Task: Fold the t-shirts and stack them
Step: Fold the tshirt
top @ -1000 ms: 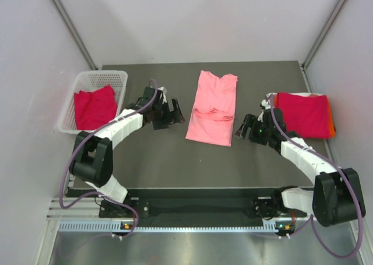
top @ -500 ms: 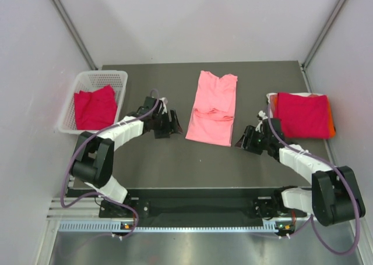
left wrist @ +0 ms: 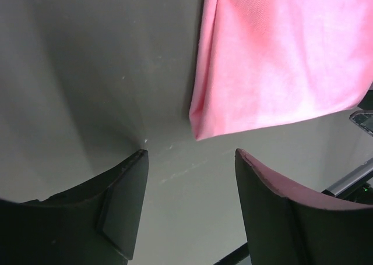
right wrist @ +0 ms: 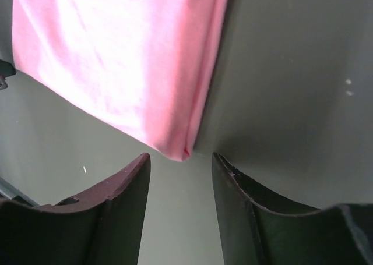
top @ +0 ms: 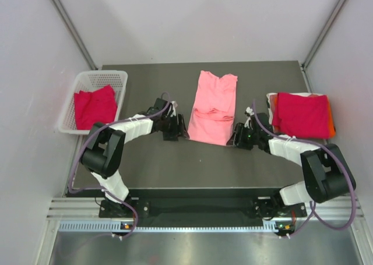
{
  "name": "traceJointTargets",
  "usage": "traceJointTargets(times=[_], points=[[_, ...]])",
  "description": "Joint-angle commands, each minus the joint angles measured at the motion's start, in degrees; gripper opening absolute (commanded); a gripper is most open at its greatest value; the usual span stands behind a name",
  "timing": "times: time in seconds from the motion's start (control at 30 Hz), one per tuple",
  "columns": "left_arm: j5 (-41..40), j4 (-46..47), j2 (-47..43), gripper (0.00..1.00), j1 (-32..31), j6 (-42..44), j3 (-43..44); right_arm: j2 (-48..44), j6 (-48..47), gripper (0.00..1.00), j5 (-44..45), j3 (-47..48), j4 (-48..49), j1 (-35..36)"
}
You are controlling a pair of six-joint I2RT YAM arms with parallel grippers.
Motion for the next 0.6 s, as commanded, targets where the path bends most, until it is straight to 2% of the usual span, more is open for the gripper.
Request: traceJointTargets(times=[0.0,0.27,0.37,0.47,0.57], points=[[-0.43,1.93,1.54,0.65,-0.60,0.32,3.20,2.61,-0.51,0.46,2.29,2.79,1.01,1.49],[-3.16,-0.53,4.44,0.61,-2.18,0.76,6.20,6.65,-1.56,0.32,5.36,5.78,-0.92,3.42],[-4.04,-0.97,4.88,0.57,-2.45,0.76,6.38,7.18,-1.91,0.22,5.54,6.31,-1.18,3.60],[-4.04,-1.41,5.50,0.49,-2.54,0.85,6.73,7.18,-1.92,0.16,5.45,6.22,-1.45,3.69],[-3.78,-1.67,5.59,0.49,-2.54,0.76,6.82,6.66,-2.09,0.15,5.54,6.31,-1.71,3.69]])
